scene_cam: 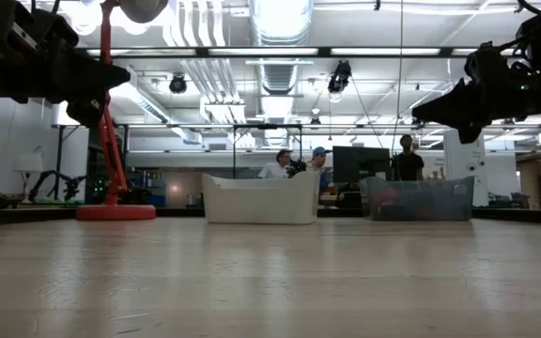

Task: Pick and place Stapler, Stapler remover, tape
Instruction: Return to Home Position

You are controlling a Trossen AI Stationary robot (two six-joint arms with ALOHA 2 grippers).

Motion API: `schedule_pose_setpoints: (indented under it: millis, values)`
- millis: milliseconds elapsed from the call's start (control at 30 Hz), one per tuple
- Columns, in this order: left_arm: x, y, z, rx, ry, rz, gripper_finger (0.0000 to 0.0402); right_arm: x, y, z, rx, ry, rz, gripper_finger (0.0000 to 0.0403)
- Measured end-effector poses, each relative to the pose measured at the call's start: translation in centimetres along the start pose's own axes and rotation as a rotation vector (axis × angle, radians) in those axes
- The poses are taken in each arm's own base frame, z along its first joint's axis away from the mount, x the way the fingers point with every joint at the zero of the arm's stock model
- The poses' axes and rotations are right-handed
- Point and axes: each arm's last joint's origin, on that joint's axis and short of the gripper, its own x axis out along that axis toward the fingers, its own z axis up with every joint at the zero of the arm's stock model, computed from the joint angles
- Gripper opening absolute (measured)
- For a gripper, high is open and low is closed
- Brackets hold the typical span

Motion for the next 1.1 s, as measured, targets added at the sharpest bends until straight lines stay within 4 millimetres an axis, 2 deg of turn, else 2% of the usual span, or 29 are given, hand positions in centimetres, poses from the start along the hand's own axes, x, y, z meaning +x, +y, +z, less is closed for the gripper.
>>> schedule_pose_setpoints:
  millis: [1100]
  values:
    - [0.00,0.00,0.01,0.000,0.000,0.000,0.0030,0.01,0.00,0.01,0.000,0.000,0.000,0.0008]
